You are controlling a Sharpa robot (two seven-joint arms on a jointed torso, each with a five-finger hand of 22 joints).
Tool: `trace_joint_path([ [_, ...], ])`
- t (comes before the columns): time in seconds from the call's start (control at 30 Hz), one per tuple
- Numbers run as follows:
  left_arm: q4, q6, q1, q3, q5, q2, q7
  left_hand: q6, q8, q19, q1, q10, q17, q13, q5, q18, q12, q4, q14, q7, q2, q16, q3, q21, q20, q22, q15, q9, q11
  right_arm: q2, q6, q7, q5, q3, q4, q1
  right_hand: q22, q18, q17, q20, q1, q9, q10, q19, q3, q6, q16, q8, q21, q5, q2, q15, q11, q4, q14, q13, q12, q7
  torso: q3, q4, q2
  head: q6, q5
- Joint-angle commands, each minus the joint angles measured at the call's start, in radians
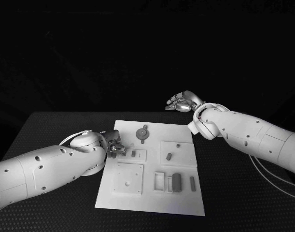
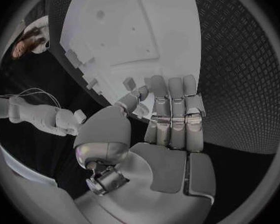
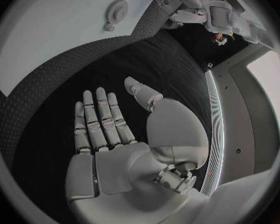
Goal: Assemble the parts on the task board
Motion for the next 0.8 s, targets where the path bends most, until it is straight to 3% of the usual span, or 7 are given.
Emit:
trace_joint_path([
  [0.03,-0.008,0.040,-0.009,-0.006,-0.013,-0.007,-0.036,0.059,0.000,0.007,0.011,0.001,0.001,0.001,0.005,0.009,0.007,-0.003,0.008,-0.051,-0.003,0.007,0.008,-0.003,0.002,0.002,-0.002,0.002,-0.004,0.000,0.011,0.011,-0.002,0.000,0.001,-0.001,0.001,-0.015,0.002,-0.002,-0.005,-0.002,0.001,0.005,0.000,-0.004,-0.003,0.004,-0.005,-0.002,-0.002,-0.001,0.005,0.002,-0.009,-0.001,-0.005,0.011,-0.0002,-0.0002,0.000,0.000,0.000],
  [0.53,-0.016,0.067,-0.007,-0.003,-0.013,0.013,-0.033,0.061,0.001,0.009,0.015,0.002,0.002,0.004,0.014,0.010,0.010,-0.003,0.010,-0.052,-0.008,0.010,0.009,-0.003,0.002,0.006,-0.002,0.003,-0.005,0.002,0.012,0.011,-0.002,0.000,0.001,-0.001,0.002,-0.015,0.002,-0.001,-0.006,-0.002,0.001,0.006,0.000,-0.004,-0.004,0.005,-0.007,-0.002,-0.002,-0.001,0.005,0.002,-0.009,-0.001,-0.005,0.012,0.0003,-0.0002,0.000,-0.001,0.001],
  [0.6,-0.019,0.070,-0.006,-0.003,-0.023,0.019,-0.033,0.064,0.003,0.011,0.015,0.004,0.003,0.006,0.032,0.011,0.013,-0.002,0.011,-0.053,-0.011,0.013,0.009,-0.002,0.002,0.011,-0.002,0.003,-0.006,0.002,0.012,0.011,-0.002,0.000,0.001,-0.001,0.002,-0.015,0.002,-0.002,-0.006,-0.002,0.001,0.006,0.000,-0.004,-0.004,0.005,-0.007,-0.002,-0.002,-0.001,0.005,0.002,-0.009,-0.001,-0.005,0.012,0.0004,-0.0002,0.000,-0.001,0.001],
  [0.67,-0.023,0.074,-0.005,-0.003,-0.032,0.028,-0.033,0.069,0.007,0.018,0.013,0.008,0.005,0.012,0.073,0.013,0.021,-0.001,0.016,-0.056,-0.018,0.021,0.007,0.000,0.001,0.020,-0.003,0.005,-0.009,0.002,0.012,0.011,-0.002,0.000,0.000,-0.001,0.003,-0.015,0.002,-0.002,-0.006,-0.002,0.000,0.006,0.000,-0.004,-0.004,0.005,-0.007,-0.002,-0.002,-0.001,0.005,0.002,-0.009,-0.001,-0.005,0.012,0.0004,-0.0001,0.000,-0.001,0.002],
  [0.73,-0.023,0.087,-0.005,-0.002,-0.047,0.037,-0.034,0.081,0.019,0.030,0.007,0.017,0.009,0.022,0.152,0.016,0.040,-0.002,0.026,-0.063,-0.028,0.039,0.005,0.008,-0.001,0.034,-0.006,0.011,-0.015,0.003,0.012,0.011,-0.002,0.000,0.000,-0.001,0.003,-0.015,0.002,-0.002,-0.005,-0.002,0.000,0.006,0.000,-0.004,-0.004,0.005,-0.007,-0.002,-0.002,-0.001,0.005,0.002,-0.009,-0.001,-0.005,0.012,0.0004,-0.0007,0.000,-0.001,0.003],
  [0.8,-0.022,0.106,-0.005,-0.002,-0.062,0.045,-0.036,0.081,0.020,0.031,0.007,0.018,0.009,0.023,0.159,0.016,0.041,-0.002,0.027,-0.063,-0.029,0.041,0.004,0.008,-0.002,0.036,-0.006,0.012,-0.015,0.004,0.012,0.011,-0.002,0.000,-0.001,-0.001,0.003,-0.015,0.002,-0.002,-0.005,-0.002,0.000,0.006,0.000,-0.005,-0.004,0.005,-0.007,-0.001,-0.002,-0.001,0.005,0.002,-0.009,-0.001,-0.005,0.012,0.0006,-0.0012,0.000,-0.001,0.003],
])
